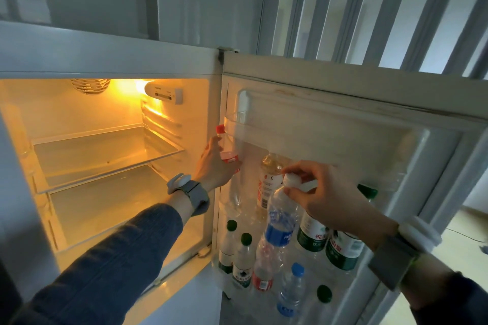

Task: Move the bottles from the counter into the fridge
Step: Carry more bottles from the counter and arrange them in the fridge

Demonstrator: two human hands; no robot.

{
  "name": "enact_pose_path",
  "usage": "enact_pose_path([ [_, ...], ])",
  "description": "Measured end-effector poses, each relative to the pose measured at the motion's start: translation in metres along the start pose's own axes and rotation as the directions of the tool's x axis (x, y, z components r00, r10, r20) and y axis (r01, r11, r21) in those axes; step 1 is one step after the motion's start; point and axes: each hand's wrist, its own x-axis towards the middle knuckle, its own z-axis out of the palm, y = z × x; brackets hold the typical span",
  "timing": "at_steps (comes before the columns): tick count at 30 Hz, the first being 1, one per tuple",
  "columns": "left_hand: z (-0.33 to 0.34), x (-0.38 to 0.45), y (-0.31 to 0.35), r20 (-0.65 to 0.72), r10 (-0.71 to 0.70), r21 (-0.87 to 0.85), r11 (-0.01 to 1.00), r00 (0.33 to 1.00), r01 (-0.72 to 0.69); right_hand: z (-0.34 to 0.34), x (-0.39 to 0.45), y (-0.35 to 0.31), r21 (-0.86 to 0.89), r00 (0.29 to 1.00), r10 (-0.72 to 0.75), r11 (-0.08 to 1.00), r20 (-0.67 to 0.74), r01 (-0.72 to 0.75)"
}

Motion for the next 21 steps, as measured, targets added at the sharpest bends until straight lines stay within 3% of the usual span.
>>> enact_pose_path([
  [7,-0.007,-0.004,-0.003,-0.048,-0.042,-0.055,0.998,0.998,0.039,0.002,0.007,-0.007,-0.008,0.999,-0.027,1.0,0.021,0.027],
  [17,-0.07,-0.009,-0.013,-0.335,-0.067,-0.227,0.974,0.94,-0.012,0.022,0.026,-0.023,0.006,0.991,-0.118,0.993,0.056,0.118],
  [21,-0.101,-0.026,-0.044,-0.368,-0.021,-0.104,0.994,0.929,-0.019,0.038,0.033,-0.027,0.001,0.988,-0.131,0.991,0.084,0.131],
])
